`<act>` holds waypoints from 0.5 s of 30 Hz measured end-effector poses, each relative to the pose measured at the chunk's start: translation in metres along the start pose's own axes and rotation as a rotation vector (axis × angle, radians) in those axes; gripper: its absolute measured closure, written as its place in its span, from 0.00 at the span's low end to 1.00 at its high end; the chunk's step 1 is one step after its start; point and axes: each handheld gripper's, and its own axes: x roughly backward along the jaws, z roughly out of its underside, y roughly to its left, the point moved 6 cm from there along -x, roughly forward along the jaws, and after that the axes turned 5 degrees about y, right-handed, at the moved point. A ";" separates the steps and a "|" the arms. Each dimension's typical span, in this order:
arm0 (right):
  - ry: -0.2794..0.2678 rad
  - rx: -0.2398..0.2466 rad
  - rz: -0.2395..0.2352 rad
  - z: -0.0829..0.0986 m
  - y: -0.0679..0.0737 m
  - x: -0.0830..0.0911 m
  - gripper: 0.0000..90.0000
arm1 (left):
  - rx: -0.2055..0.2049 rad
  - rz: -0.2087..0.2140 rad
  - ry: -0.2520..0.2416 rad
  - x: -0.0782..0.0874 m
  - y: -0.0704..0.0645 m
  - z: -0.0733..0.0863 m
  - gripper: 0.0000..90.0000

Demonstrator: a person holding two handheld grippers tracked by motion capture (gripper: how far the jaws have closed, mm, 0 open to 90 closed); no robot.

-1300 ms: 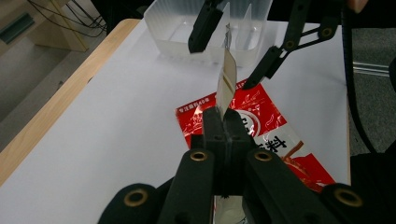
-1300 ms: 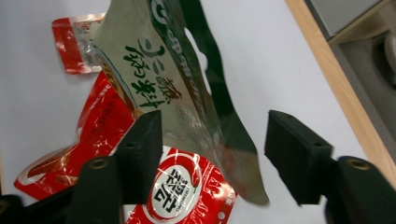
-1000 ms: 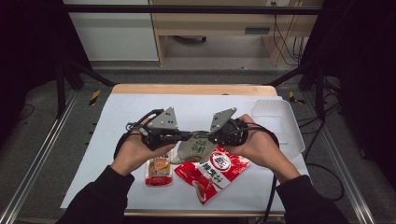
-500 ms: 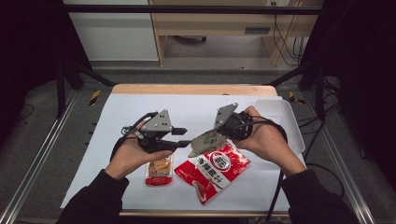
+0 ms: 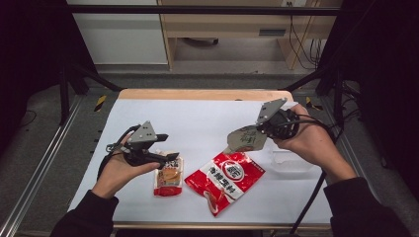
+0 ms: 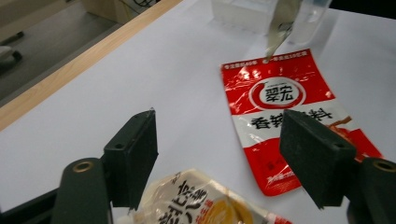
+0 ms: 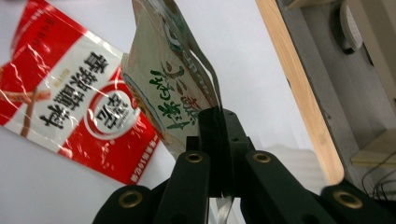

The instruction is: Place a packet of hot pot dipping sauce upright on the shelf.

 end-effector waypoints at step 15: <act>0.011 -0.094 0.068 0.047 -0.032 0.032 1.00 | 0.172 -0.198 -0.012 0.015 0.035 0.096 0.11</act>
